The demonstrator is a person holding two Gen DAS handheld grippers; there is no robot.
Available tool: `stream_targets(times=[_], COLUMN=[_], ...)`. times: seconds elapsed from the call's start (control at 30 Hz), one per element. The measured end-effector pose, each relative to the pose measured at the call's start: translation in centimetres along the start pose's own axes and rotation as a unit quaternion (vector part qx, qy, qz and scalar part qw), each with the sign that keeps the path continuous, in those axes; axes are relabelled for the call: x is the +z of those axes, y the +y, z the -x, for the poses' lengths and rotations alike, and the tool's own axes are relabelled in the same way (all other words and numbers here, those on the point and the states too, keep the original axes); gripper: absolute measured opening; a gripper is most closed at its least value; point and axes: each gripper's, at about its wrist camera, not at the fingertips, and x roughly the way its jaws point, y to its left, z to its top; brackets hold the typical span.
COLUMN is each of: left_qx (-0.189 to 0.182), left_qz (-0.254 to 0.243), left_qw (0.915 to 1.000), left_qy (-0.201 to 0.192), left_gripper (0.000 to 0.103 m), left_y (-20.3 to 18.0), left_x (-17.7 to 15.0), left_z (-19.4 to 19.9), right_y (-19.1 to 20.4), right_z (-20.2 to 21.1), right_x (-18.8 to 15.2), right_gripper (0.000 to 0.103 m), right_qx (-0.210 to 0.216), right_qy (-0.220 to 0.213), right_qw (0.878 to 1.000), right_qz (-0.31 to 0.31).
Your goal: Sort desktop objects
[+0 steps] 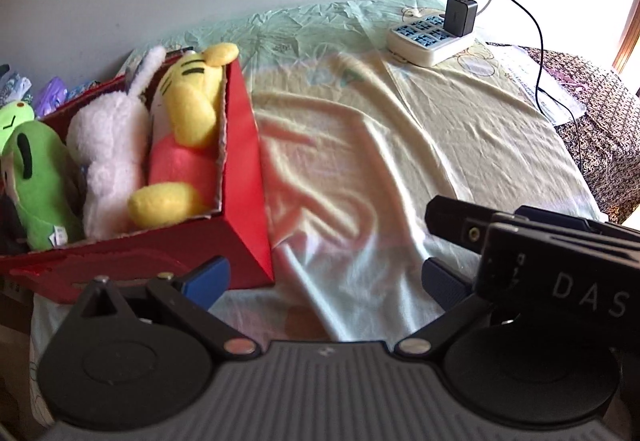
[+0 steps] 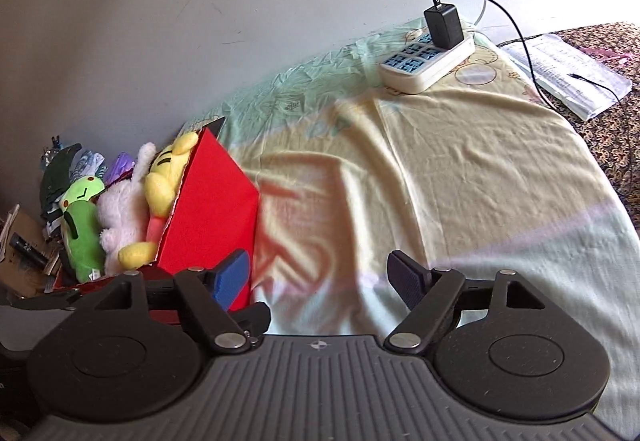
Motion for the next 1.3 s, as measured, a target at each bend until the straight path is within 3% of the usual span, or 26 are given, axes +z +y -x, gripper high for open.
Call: stream_targets(times=[0.23, 0.53, 0.9, 1.17, 1.3], left_qx=[0.016, 0.025, 0.051, 0.041, 0.033], left_qz=[0.009, 0.043, 0.062, 0.077, 0.065], left_qw=[0.9998, 0.9985, 0.9963, 0.9959, 0.9969], left_qy=[0.008, -0.022, -0.030, -0.023, -0.029], left_gripper=[0.102, 0.102, 0.102, 0.102, 0.102], left_y=[1.0, 5.7, 11.5, 14.8, 15.5], left_x=[0.1, 0.8, 0.8, 1.4, 1.4], left_z=[0.6, 2.7, 3.2, 2.9, 3.0], right_y=[1.5, 6.0, 10.9, 13.5, 14.7], right_z=[-0.4, -0.3, -1.1, -1.5, -1.5], right_x=[0.6, 1.4, 1.6, 1.5, 1.0], right_gripper=[0.083, 0.090, 0.091, 0.091, 0.091], right_qx=[-0.034, -0.048, -0.050, -0.024, -0.029], right_qy=[0.010, -0.018, -0.039, -0.025, -0.041], right_qw=[0.999, 0.998, 0.996, 0.997, 0.997], right_qz=[0.012, 0.041, 0.071, 0.069, 0.067])
